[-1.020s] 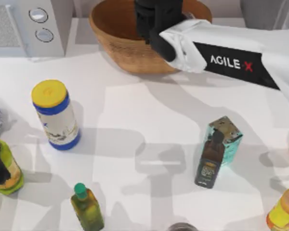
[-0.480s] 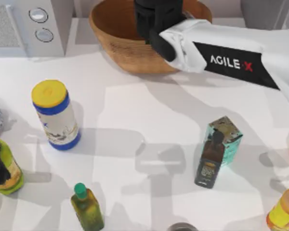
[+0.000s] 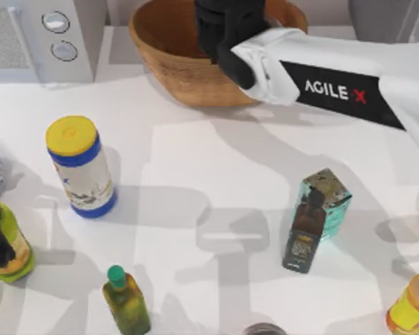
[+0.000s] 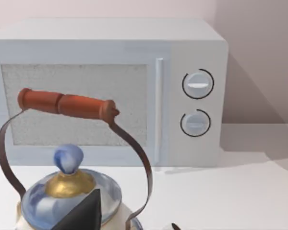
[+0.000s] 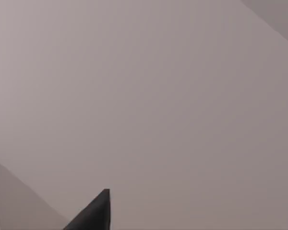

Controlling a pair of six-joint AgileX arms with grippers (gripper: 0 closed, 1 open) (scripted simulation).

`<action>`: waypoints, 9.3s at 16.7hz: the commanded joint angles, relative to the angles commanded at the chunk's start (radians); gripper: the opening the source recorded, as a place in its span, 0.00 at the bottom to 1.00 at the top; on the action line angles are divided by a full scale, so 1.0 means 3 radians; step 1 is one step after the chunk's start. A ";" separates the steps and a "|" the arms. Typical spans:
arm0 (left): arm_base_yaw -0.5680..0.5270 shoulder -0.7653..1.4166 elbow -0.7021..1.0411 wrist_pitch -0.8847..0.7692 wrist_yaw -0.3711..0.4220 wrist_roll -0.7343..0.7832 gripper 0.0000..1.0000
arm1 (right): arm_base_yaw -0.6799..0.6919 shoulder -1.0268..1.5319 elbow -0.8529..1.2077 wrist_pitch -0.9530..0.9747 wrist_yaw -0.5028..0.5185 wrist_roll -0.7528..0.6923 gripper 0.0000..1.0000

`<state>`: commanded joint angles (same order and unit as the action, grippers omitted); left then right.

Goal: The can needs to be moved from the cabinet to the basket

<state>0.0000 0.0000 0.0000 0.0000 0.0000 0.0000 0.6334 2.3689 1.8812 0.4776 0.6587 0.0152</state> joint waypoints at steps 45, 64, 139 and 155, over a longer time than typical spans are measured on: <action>0.0000 0.0000 0.0000 0.0000 0.0000 0.0000 1.00 | -0.1327 -0.5342 -0.4071 -0.1033 -0.1431 -0.0033 1.00; 0.0000 0.0000 0.0000 0.0000 0.0000 0.0000 1.00 | -0.2169 -0.7787 -0.6179 -0.1480 -0.2287 -0.0056 1.00; 0.0000 0.0000 0.0000 0.0000 0.0000 0.0000 1.00 | -0.3432 -0.3442 -0.0432 -0.2937 -0.3501 0.0024 1.00; 0.0000 0.0000 0.0000 0.0000 0.0000 0.0000 1.00 | -0.0661 -0.3560 -0.0503 -0.3047 -0.0733 -0.0005 1.00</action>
<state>0.0000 0.0000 0.0000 0.0000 0.0000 0.0000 0.4350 1.3008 1.7304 -0.4363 0.4387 0.0136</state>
